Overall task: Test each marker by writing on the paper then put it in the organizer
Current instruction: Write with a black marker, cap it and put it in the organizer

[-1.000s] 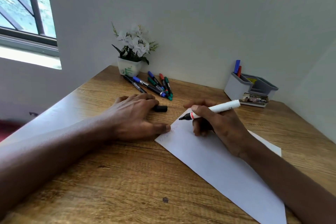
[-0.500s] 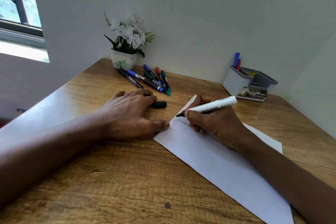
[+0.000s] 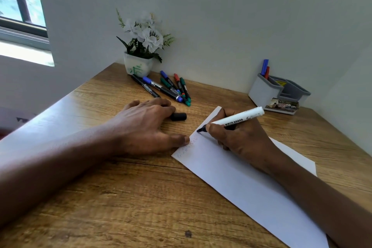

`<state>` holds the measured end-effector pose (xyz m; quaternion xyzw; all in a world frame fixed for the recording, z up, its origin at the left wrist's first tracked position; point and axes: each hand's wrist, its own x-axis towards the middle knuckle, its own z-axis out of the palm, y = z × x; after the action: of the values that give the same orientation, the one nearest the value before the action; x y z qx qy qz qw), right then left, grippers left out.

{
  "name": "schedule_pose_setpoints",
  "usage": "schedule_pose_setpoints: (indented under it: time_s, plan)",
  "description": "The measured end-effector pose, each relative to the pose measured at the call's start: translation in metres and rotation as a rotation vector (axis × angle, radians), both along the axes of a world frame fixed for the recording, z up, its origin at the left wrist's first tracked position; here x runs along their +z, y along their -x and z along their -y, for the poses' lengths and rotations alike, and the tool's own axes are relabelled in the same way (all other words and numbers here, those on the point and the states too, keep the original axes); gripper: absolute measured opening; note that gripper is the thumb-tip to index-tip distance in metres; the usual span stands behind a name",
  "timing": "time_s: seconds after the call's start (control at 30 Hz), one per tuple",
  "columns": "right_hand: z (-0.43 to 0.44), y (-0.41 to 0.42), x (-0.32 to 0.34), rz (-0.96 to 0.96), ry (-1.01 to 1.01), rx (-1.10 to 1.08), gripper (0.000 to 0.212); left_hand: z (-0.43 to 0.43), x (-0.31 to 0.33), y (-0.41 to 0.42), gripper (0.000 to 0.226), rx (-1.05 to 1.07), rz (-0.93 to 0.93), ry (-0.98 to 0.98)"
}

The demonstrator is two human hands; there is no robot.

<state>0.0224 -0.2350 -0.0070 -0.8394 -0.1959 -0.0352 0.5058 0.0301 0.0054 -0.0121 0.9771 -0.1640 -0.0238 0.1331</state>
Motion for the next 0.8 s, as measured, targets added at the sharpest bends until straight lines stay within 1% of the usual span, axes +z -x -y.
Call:
schedule_pose_setpoints:
  time_s: [0.07, 0.17, 0.33, 0.43, 0.5, 0.57, 0.67, 0.73, 0.8]
  plan:
    - [-0.0019, 0.0, -0.0005, 0.015, 0.037, -0.004, 0.023, -0.0006, -0.0002, 0.0002, 0.107, 0.004, -0.002, 0.002]
    - [-0.0018, -0.0005, 0.0005, 0.017, 0.015, -0.025, 0.018, -0.0018, -0.0019, -0.0013, 0.105, 0.007, 0.01, 0.0]
    - [0.0017, 0.0001, 0.0015, -0.028, -0.026, 0.001, 0.015, -0.0018, -0.0032, -0.0031, 0.111, 0.013, 0.01, 0.004]
    - [-0.0018, 0.0014, 0.002, -0.012, 0.013, -0.039, 0.019, -0.0027, -0.0042, -0.0036, 0.112, 0.019, 0.019, 0.003]
    - [-0.002, 0.0004, 0.0022, 0.007, -0.031, -0.074, 0.02, -0.0025, -0.0041, -0.0037, 0.113, 0.022, 0.023, 0.0]
    - [-0.0018, -0.0002, 0.0019, 0.005, -0.061, -0.081, 0.02, -0.0018, -0.0038, -0.004, 0.112, 0.02, 0.022, -0.001]
    - [-0.0024, -0.0012, 0.0003, -0.012, 0.016, -0.078, 0.018, -0.001, -0.0035, -0.0044, 0.11, 0.02, 0.013, -0.002]
    - [-0.0027, -0.0005, 0.0005, -0.031, -0.007, -0.063, 0.013, -0.0012, -0.003, -0.0044, 0.108, 0.016, 0.012, -0.007]
    - [-0.0025, -0.0006, 0.0012, -0.034, -0.041, -0.073, 0.014, -0.0013, -0.0021, -0.0036, 0.108, 0.014, 0.015, 0.002]
